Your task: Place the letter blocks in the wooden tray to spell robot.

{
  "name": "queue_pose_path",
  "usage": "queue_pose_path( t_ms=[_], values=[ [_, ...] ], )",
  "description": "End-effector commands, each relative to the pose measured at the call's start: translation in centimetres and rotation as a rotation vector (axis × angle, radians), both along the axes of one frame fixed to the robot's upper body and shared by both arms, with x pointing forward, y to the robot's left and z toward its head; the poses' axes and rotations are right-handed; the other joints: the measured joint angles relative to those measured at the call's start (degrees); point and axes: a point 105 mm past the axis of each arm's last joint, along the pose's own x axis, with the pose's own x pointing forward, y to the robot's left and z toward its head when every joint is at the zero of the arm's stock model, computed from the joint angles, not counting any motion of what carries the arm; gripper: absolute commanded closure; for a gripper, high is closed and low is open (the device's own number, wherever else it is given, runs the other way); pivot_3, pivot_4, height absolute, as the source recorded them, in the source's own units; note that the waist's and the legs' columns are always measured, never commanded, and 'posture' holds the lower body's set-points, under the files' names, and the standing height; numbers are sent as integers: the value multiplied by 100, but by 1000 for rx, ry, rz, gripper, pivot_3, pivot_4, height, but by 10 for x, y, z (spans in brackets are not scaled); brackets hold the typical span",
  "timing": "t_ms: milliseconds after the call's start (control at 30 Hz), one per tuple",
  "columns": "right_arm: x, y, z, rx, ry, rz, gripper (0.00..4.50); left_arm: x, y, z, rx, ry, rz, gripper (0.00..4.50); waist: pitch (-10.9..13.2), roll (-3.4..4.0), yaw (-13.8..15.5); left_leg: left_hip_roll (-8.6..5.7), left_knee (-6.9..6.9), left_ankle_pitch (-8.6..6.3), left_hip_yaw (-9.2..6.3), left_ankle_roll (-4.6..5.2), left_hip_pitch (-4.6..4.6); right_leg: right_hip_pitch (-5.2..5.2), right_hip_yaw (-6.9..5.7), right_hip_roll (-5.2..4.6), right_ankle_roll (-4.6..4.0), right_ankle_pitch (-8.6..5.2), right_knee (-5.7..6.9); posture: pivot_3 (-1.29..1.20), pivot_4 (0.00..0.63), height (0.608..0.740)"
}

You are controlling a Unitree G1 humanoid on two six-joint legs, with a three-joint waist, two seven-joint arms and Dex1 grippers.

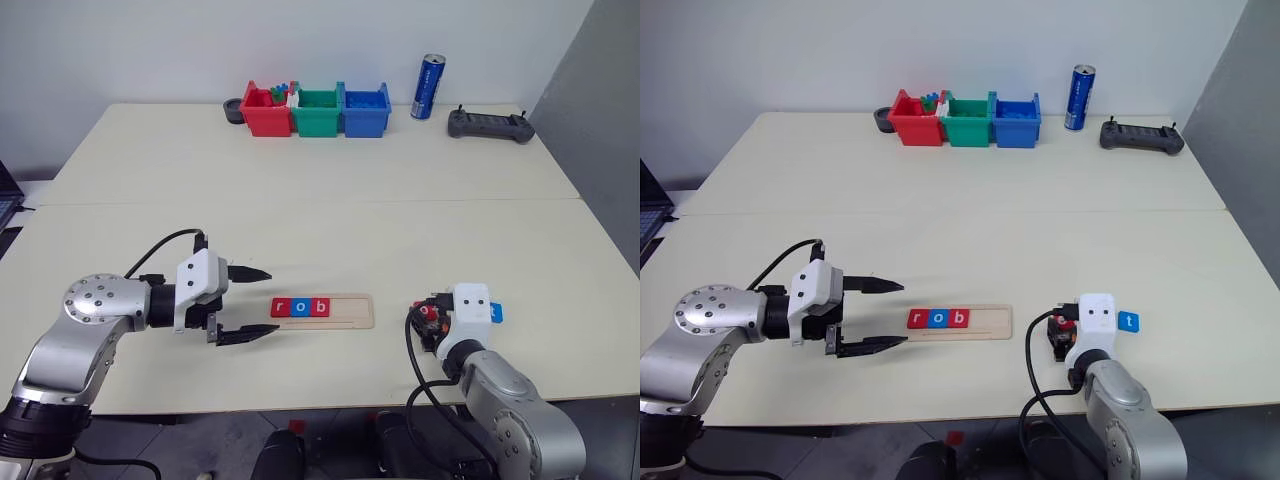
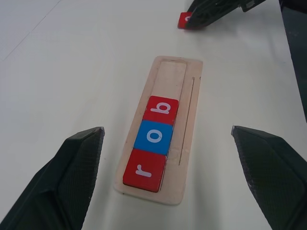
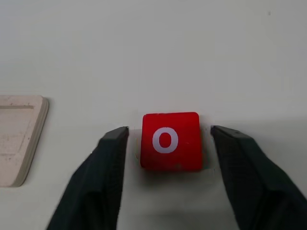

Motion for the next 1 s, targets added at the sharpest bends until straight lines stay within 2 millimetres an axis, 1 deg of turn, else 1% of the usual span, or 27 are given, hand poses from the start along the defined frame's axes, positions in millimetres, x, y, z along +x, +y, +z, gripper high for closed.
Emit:
queue_pose_path(
  t_ms=[33,67,100,167,233,267,300,333,467,633,700,767,933,1000],
  values=[
    [5,-7,27,-1,-118,-6,182,-1,6,5,5,-42,6,0,0,0,0,0,0,0,-1,0,0,0,-1,0,0,0,0,0,150,740],
    [6,-8,33,-19,-143,5,25,-1,6,4,4,-44,8,0,1,1,1,0,0,0,-2,0,0,0,-1,0,0,0,0,0,150,740],
    [8,-10,40,-42,-172,29,25,0,6,4,2,-46,12,0,1,1,2,0,0,0,-1,0,0,0,-1,0,0,0,0,0,150,740],
    [9,-12,46,-66,-198,57,25,0,5,4,-1,-49,15,0,1,1,3,-1,1,0,-1,0,0,0,-1,0,0,0,0,0,150,740],
    [8,0,50,-90,-193,319,25,1,5,3,-3,-50,18,0,2,2,1,-1,0,0,-3,0,0,0,-2,1,0,0,-1,0,150,740],
    [4,6,51,-125,-185,495,25,2,4,3,-4,-52,20,0,2,3,1,-2,1,0,2,1,-1,0,0,0,1,0,-2,0,150,740],
    [0,8,52,-158,-177,635,25,3,4,3,-5,-53,23,0,3,4,0,-4,1,0,6,1,-1,1,3,-2,1,0,-2,0,150,740],
    [-2,7,50,-198,-161,739,25,3,3,4,-5,-54,24,0,3,4,2,-5,4,-1,7,2,0,5,3,-4,2,1,-6,0,150,740],
    [3,-5,40,-383,-131,974,25,4,0,6,-8,-59,28,0,2,-1,2,0,0,-2,-1,5,4,8,-4,5,1,-1,-6,0,150,740],
    [16,-17,30,-468,-79,1146,25,3,-5,10,-12,-61,29,0,4,-2,-2,-2,8,-2,7,5,3,7,3,2,3,1,-4,0,150,740],
    [23,-19,26,-481,-71,1171,25,3,-5,10,-13,-62,30,0,4,-2,0,-2,8,-2,6,5,3,8,2,2,1,3,-4,0,150,740],
    [26,-20,21,-498,-52,1200,25,2,-5,10,-14,-62,31,0,5,-2,3,-2,7,-2,3,5,4,7,0,3,-22,16,-2,0,150,740],
    [27,-20,9,-479,1,1254,25,-1,0,7,-10,-57,39,0,4,-2,12,-4,7,-2,2,5,0,7,-1,-1,-26,19,-2,0,150,740],
    [29,-21,5,-487,13,1260,381,-1,3,5,-8,-56,44,0,4,-2,12,-4,6,-2,1,5,0,7,-2,-1,-27,19,-2,0,150,740]
  ],
)
